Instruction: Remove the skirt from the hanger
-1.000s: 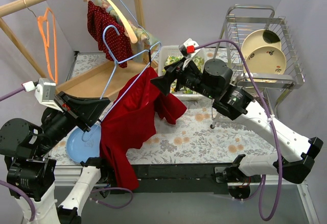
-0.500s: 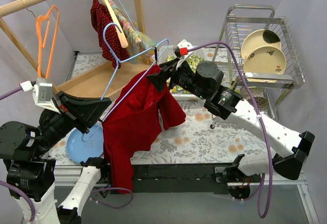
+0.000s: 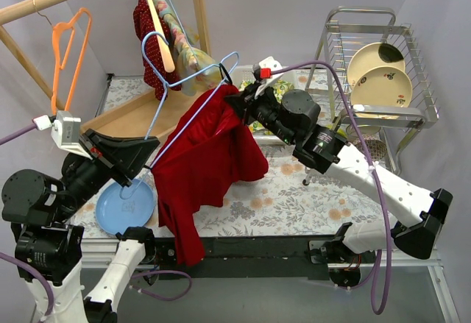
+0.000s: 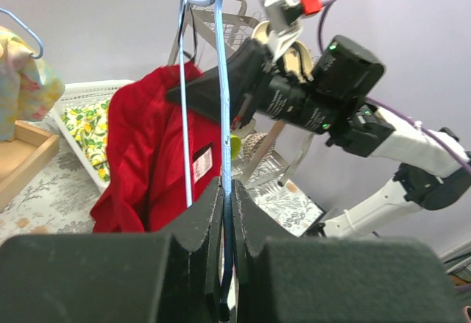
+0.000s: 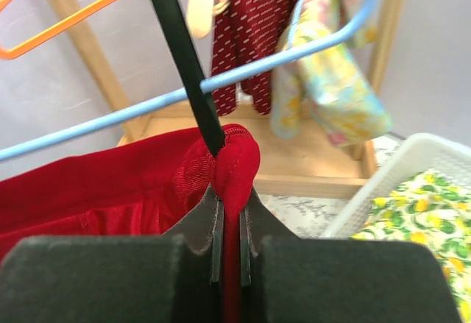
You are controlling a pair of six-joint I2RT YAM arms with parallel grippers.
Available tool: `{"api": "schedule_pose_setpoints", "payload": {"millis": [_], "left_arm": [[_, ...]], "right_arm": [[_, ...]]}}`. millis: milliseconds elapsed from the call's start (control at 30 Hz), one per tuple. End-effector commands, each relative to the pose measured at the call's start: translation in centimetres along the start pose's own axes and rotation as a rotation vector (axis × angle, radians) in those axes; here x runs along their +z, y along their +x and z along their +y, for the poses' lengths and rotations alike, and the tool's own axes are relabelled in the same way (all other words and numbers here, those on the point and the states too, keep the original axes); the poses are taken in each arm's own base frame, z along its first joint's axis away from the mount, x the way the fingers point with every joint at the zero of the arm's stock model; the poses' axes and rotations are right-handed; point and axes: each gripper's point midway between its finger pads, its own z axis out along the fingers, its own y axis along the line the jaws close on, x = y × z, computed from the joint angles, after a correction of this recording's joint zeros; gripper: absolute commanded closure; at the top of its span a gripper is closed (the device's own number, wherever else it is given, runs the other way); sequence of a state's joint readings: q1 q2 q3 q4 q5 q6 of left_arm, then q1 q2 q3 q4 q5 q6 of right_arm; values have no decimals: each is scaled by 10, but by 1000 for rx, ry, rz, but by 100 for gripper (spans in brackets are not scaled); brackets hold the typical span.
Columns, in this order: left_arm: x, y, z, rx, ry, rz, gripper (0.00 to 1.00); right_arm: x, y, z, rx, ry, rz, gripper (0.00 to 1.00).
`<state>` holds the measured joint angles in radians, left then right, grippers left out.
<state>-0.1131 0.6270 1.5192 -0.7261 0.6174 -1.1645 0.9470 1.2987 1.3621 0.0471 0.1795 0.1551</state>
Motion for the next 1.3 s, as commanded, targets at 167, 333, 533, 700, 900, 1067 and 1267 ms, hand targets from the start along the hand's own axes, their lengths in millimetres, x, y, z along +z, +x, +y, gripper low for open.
{"api": "schedule_pose_setpoints", "payload": {"millis": [167, 333, 533, 700, 900, 1067, 1267], "left_arm": [[6, 19, 17, 45, -10, 50, 100], [3, 17, 7, 50, 22, 46, 100], [5, 25, 18, 53, -11, 75, 100], [5, 27, 13, 45, 20, 86, 100], [6, 29, 18, 40, 3, 98, 100], [5, 15, 14, 36, -11, 40, 100], [6, -12, 11, 24, -18, -110, 100]], "right_arm": [[-19, -104, -27, -45, 183, -258, 99], [-10, -106, -46, -85, 284, -235, 99], [-5, -111, -66, -85, 338, -233, 99], [5, -112, -86, -93, 388, -223, 99], [11, -109, -105, -69, 407, -213, 99], [12, -105, -95, -44, 342, -196, 99], [7, -82, -26, 37, -24, -99, 99]]}}
